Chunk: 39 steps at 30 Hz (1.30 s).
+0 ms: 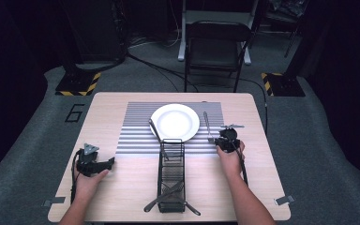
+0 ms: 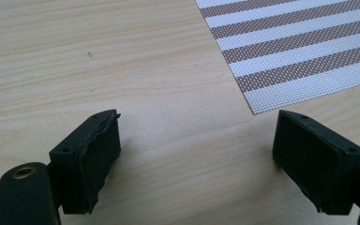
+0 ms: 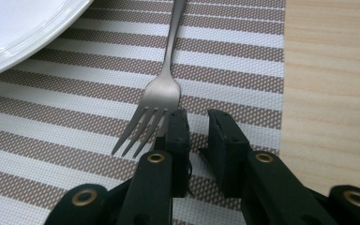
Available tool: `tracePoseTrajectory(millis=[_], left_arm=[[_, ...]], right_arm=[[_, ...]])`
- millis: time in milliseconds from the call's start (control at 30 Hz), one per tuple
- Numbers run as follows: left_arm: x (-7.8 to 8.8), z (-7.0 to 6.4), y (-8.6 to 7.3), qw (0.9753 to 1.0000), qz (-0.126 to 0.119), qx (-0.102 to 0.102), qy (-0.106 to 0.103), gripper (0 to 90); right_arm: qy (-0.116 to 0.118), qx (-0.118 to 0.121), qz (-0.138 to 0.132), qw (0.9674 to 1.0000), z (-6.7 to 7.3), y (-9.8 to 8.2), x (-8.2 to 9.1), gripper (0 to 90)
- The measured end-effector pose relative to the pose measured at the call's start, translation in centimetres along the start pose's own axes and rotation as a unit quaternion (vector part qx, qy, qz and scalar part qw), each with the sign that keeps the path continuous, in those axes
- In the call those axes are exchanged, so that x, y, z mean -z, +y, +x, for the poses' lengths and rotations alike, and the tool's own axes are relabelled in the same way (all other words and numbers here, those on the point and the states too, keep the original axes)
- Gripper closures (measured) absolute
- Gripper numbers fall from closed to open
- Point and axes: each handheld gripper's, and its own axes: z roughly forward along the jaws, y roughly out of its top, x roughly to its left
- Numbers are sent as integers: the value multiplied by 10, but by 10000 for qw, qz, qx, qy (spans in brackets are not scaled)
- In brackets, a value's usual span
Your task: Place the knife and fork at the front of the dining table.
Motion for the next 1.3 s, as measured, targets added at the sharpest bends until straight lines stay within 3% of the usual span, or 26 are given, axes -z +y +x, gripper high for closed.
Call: tracePoseTrajectory(millis=[500, 600, 733, 867, 1100, 1167, 1300], left_arm=[[0, 0, 0, 10000, -7, 9, 5, 151], [0, 0, 0, 10000, -7, 9, 5, 151], [0, 0, 0, 10000, -7, 7, 7, 151], [0, 0, 0, 10000, -7, 4, 2, 155], [0, 0, 0, 10000, -55, -4, -40, 183], [1, 0, 0, 10000, -72, -21, -41, 234], [4, 0, 0, 9999, -112, 38, -61, 364]], right_arm=[[269, 92, -66, 9996, 6, -9, 10, 767], [168, 119, -172, 9996, 2, -13, 20, 742], [200, 177, -307, 9992, -1, -19, 35, 707], [393, 212, -315, 9985, -7, -28, 54, 670], [453, 338, -328, 9979, -9, -37, 72, 592], [536, 288, -286, 9977, -9, -40, 76, 566], [574, 486, -322, 9966, -6, -48, 84, 534]])
